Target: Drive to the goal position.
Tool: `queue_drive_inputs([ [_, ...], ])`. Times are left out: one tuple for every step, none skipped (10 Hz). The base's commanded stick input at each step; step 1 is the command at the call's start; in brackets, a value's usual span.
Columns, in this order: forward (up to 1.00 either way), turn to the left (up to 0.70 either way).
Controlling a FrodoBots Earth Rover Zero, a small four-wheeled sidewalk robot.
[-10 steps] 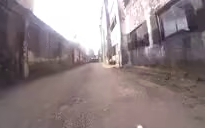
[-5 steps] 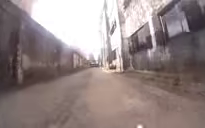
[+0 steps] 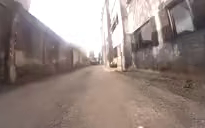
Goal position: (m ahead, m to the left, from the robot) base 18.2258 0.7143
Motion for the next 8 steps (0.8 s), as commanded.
queue_drive_inputs([
  [0.7,0.22],
  [0.7,0.31],
  [0.7,0.32],
  [0.7,0.27],
  [0.7,0.0],
  [0.7,0.0],
  [0.7,0.0],
  [0.7,0.0],
])
